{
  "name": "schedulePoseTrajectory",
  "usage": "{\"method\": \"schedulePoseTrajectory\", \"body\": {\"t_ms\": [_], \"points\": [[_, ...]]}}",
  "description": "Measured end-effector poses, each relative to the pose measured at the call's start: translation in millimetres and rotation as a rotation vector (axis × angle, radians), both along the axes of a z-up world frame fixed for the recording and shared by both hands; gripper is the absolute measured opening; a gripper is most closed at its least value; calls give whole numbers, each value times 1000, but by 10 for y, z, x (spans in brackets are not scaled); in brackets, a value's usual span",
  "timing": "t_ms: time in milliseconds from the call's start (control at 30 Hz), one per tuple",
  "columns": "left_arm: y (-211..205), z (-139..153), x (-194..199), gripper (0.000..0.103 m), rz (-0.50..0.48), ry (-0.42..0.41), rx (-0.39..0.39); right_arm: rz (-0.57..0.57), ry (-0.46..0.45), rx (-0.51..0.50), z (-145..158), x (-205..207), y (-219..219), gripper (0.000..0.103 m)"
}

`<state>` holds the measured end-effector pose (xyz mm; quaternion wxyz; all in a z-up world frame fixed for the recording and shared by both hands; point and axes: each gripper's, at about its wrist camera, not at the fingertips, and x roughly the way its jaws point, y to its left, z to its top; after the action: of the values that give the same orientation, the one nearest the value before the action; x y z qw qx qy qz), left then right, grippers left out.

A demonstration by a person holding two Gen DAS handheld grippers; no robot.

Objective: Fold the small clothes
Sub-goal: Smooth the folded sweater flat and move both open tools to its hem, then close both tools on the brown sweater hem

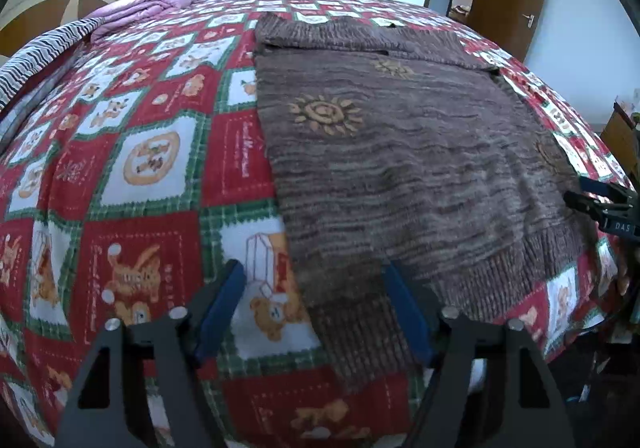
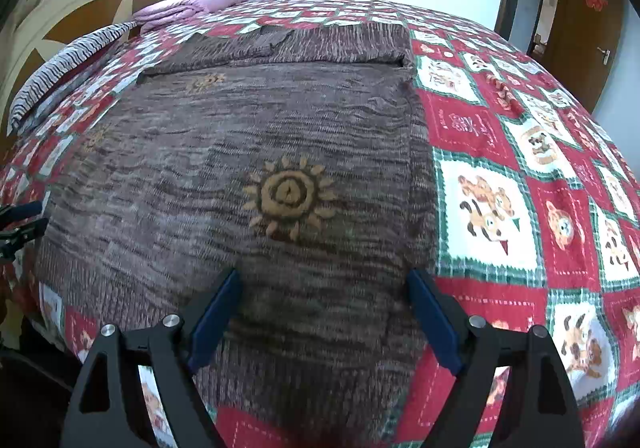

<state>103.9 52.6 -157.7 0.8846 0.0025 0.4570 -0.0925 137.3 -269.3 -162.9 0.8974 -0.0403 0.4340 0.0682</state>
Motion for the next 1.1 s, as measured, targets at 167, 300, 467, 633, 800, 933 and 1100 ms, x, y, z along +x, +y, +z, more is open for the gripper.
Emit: {"method": "schedulePoseTrajectory", "body": {"t_ms": [167, 300, 467, 633, 800, 933, 1100], "points": [[-8, 1, -89, 52, -24, 38, -64, -3, 9, 5, -1, -72, -12, 85], [-93, -32, -156, 46, -36, 43, -41, -5, 15, 39, -13, -115, -50, 85], [-58, 38, -180, 8, -43, 20, -40, -10, 21, 69, 15, -127, -94, 85], [61, 245, -243, 8, -27, -41, -34, -50, 2, 102, 111, -209, -258, 85], [36, 101, -194, 8, -30, -16, -4, -110, 8, 168, 165, -269, -496, 85], [45, -1, -189, 16, 2, -10, 2, -128, 39, 212, 123, -315, -589, 85], [73, -4, -190, 57, 39, -27, 28, -123, 59, 239, 67, -396, -625, 85]]}}
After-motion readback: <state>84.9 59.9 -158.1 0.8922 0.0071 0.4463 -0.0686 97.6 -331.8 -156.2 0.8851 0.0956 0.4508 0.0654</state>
